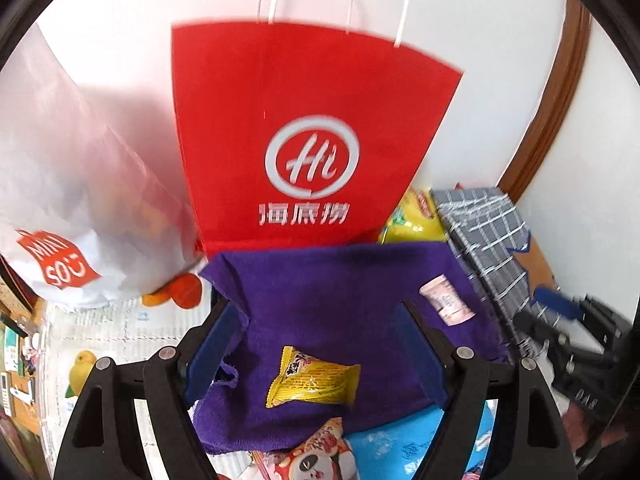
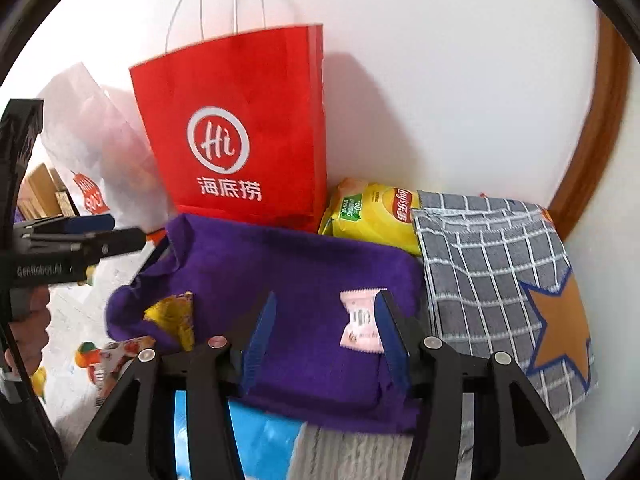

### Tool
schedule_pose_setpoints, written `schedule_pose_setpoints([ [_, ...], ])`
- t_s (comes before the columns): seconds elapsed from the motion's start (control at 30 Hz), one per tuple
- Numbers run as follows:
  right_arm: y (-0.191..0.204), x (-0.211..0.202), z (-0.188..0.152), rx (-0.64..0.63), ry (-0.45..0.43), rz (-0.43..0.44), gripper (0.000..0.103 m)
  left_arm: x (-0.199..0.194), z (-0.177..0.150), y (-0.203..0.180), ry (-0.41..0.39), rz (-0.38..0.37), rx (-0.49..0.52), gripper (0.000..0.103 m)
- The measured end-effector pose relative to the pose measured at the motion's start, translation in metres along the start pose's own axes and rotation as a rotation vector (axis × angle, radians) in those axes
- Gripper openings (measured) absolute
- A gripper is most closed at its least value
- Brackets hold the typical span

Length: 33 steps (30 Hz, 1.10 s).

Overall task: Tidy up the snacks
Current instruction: 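Move both tools back down to the snack pile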

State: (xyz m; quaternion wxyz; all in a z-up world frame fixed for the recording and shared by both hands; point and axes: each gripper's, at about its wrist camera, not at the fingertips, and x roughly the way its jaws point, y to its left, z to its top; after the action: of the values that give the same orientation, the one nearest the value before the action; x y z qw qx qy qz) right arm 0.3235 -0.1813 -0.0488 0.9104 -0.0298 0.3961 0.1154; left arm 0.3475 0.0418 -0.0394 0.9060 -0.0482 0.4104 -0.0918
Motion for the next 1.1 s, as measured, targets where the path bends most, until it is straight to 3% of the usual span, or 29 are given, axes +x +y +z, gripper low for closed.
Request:
schedule_pose_setpoints([
  [0.17,0.010,-0.027,-0.014,0.003,0.029,-0.008,0.051,-0.025,-0.004,-0.002,0.005,-0.013,-0.018,0.080],
  [0.43,0.039,-0.061,-0.047,-0.016,0.064,0.057,0.051,-0.063,-0.032,0.004,0.020,-0.009,-0.008,0.080],
  [0.8,0.087,-0.045,-0.094,-0.168,0.232,0.075,0.033,-0.096,-0.069,0.010,0.030,-0.016,-0.019,0.080],
  [1.1,0.072,-0.028,-0.139,-0.135,0.374,0.075,0.027,-0.105,-0.095,0.015,0.051,-0.010,-0.046,0.080],
])
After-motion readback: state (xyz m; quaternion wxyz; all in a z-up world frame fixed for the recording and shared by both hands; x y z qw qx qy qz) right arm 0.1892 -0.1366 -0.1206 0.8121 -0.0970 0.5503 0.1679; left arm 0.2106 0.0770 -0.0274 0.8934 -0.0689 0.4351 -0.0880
